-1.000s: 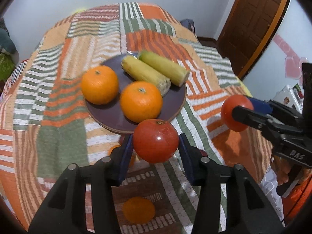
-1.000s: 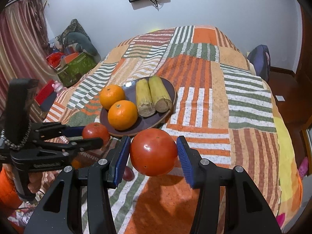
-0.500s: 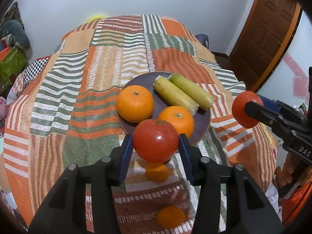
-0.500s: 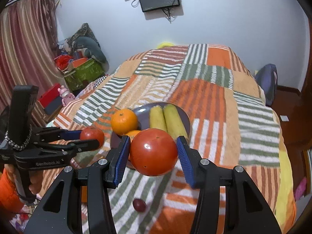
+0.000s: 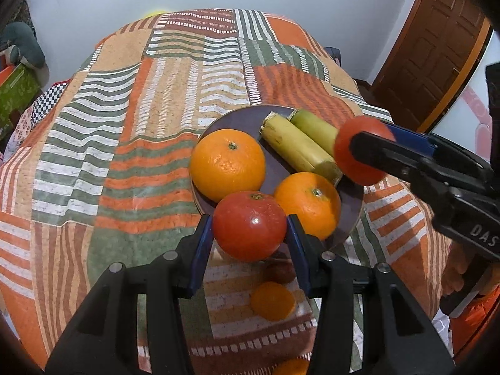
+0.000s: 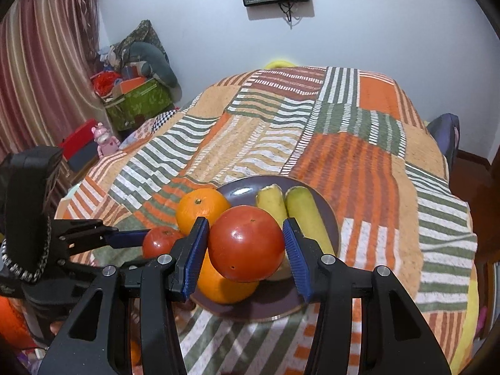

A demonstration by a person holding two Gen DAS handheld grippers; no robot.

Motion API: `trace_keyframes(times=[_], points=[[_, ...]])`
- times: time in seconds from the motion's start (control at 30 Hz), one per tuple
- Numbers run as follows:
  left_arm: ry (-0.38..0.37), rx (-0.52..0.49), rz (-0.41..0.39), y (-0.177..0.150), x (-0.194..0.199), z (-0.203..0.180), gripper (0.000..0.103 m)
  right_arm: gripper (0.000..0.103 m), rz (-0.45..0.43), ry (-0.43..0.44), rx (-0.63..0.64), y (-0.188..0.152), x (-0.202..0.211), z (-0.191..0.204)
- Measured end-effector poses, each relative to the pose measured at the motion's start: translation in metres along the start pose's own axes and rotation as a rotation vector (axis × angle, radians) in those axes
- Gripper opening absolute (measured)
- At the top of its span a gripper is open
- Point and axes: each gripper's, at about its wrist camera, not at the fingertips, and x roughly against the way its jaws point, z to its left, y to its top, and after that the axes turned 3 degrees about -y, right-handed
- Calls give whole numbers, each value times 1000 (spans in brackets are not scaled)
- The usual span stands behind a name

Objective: Organize fruits
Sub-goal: 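Place the tomato on the plate with the left tool while the right tool places its tomato, then open both tools and move them to the small oranges on the quilt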

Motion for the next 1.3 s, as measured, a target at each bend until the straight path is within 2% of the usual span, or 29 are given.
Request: trace_keyframes(times=[0.43, 0.8, 1.03, 1.2, 1.3], points=[[-20, -28, 7, 5, -14, 1, 47, 46, 59, -1, 29, 10, -44, 8], [-10, -18, 7, 4, -13, 3, 48, 47, 91, 3, 19, 11, -56, 9], [5, -10, -26, 5, 8, 5, 49, 51, 66, -17, 36, 10, -36, 13], [35, -6, -68, 3, 32, 8, 49, 53, 28, -29, 39, 11, -9, 16], [41, -2, -89, 0, 47, 8, 49, 57, -1, -33, 52, 9, 12, 21]])
